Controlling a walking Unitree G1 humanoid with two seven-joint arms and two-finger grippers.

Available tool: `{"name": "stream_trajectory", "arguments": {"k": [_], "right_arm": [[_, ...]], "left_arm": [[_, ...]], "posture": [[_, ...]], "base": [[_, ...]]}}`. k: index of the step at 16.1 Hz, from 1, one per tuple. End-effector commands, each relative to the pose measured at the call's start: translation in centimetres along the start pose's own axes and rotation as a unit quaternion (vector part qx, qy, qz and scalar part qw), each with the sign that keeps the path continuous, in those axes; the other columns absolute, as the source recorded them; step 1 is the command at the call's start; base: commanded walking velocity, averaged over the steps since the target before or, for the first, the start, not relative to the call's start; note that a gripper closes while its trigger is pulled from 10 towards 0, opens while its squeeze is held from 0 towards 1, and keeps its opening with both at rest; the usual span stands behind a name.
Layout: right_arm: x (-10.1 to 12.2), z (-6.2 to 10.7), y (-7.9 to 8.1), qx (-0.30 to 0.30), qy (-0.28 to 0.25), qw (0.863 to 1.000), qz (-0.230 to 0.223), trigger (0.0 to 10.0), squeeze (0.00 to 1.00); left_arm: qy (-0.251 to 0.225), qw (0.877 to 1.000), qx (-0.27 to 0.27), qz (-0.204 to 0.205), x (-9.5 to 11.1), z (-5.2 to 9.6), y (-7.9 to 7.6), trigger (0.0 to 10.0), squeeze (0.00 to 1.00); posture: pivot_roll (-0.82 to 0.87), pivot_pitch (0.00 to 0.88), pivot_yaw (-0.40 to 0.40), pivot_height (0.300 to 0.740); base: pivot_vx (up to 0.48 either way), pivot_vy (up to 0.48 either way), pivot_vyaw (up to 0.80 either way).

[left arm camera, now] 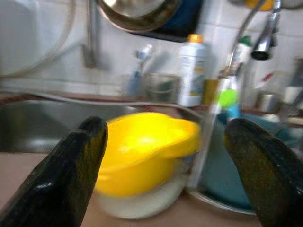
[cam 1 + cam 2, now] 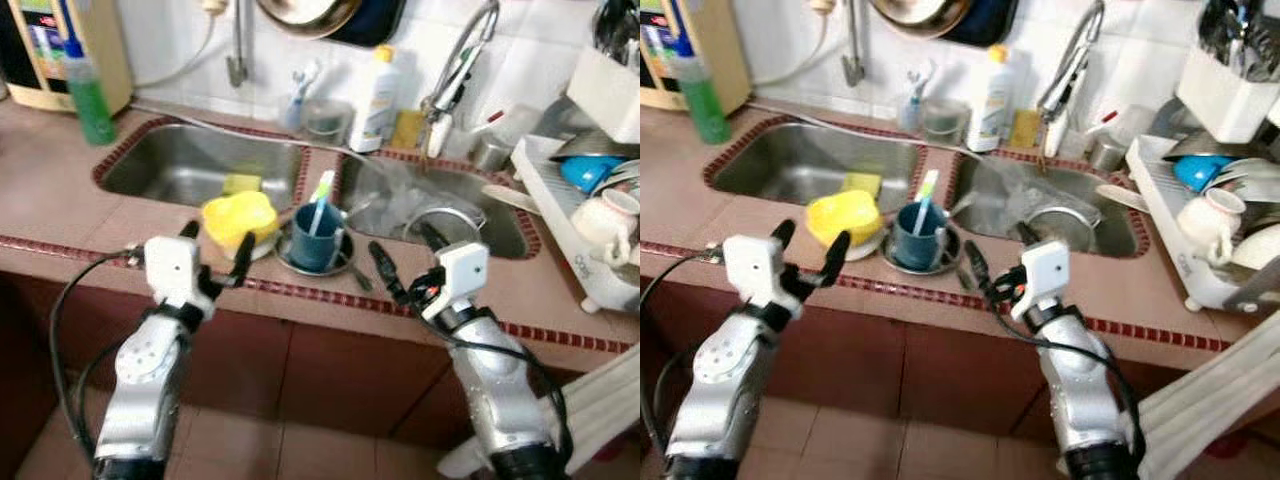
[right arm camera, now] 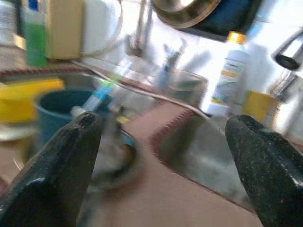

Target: Kitchen organization

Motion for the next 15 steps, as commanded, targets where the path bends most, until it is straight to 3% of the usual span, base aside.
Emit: {"name": "stream_trajectory", "arguments": {"k": [1,8,12,15], "right_arm": [[0.7,-0.2,-0.7,-0.008,-0.011,1.0,0.008,10.0,0.0],[3.2,-2.2,-3.1,-0.01,-0.055,0.998,-0.017,10.0,0.0],[3.6,-3.5,-4.6,-0.033,-0.067,0.994,-0.082,10.0,0.0],[2.4,-4.1,-4.3,-0.029,-0.06,0.987,-0.148,10.0,0.0]], "left_arm": [[-0.006,1.0,-0.01,-0.006,0.4,-0.1,-0.4,10.0,0.0],[-0.019,0.998,-0.052,-0.025,1.3,-0.3,-2.4,10.0,0.0],[-0.016,0.998,-0.061,-0.024,1.2,-0.2,-3.1,10.0,0.0],[-0.018,0.998,-0.057,-0.027,1.4,-0.3,-2.9,10.0,0.0]], "posture": [[-0.02,0.0,-0.108,0.74],[-0.03,0.0,-0.11,0.74],[-0.03,0.0,-0.109,0.74],[-0.02,0.0,-0.112,0.74]], "base": [[0.0,0.0,0.0],[0.0,0.0,0.0],[0.0,0.0,0.0],[0.0,0.0,0.0]]}}
Point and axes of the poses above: a point about 5 cm out from each wrist's last joint towards the gripper, its own z axis pointing back from the gripper into the wrist, its own x axis along the axis of the wrist's last joint, y = z × x, the point moved 5 cm from there along -z, pointing out of the wrist towards the gripper, and after that the axes turned 7 degrees about z, right-handed, at the moved point
